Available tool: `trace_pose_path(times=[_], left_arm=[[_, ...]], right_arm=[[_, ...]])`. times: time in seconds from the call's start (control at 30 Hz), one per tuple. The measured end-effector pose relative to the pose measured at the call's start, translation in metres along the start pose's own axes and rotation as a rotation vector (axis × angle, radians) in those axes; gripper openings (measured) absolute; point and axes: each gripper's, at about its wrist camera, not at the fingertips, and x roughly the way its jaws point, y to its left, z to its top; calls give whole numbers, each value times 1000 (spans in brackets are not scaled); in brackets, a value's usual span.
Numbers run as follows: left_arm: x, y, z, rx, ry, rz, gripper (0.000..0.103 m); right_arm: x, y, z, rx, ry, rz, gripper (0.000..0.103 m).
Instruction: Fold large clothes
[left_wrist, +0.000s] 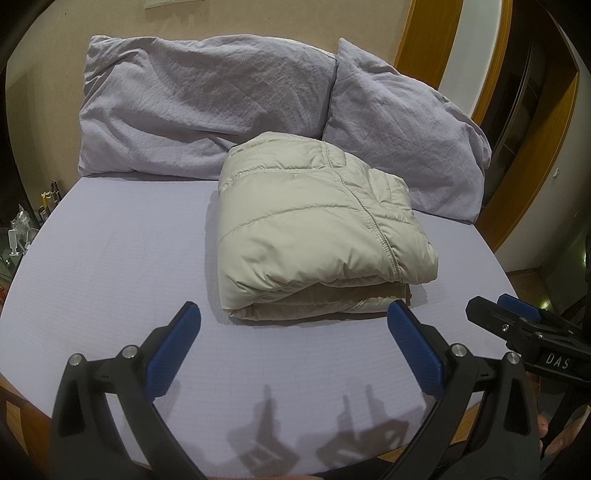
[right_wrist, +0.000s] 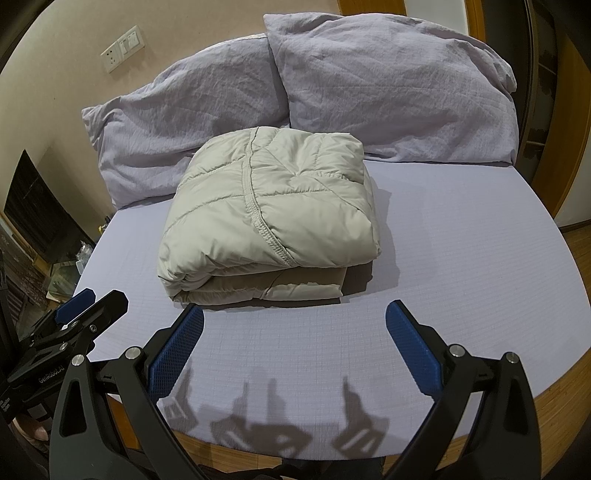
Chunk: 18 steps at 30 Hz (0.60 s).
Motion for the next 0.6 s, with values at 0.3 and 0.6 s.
trace_pose_path(times=[0.3, 0.6], left_arm=[[1, 0, 0, -1, 0, 0, 101], [2, 0, 0, -3, 0, -3, 101]], right_arm=[[0, -1, 1, 0, -1, 1, 101], [0, -1, 1, 2, 0, 1, 101]])
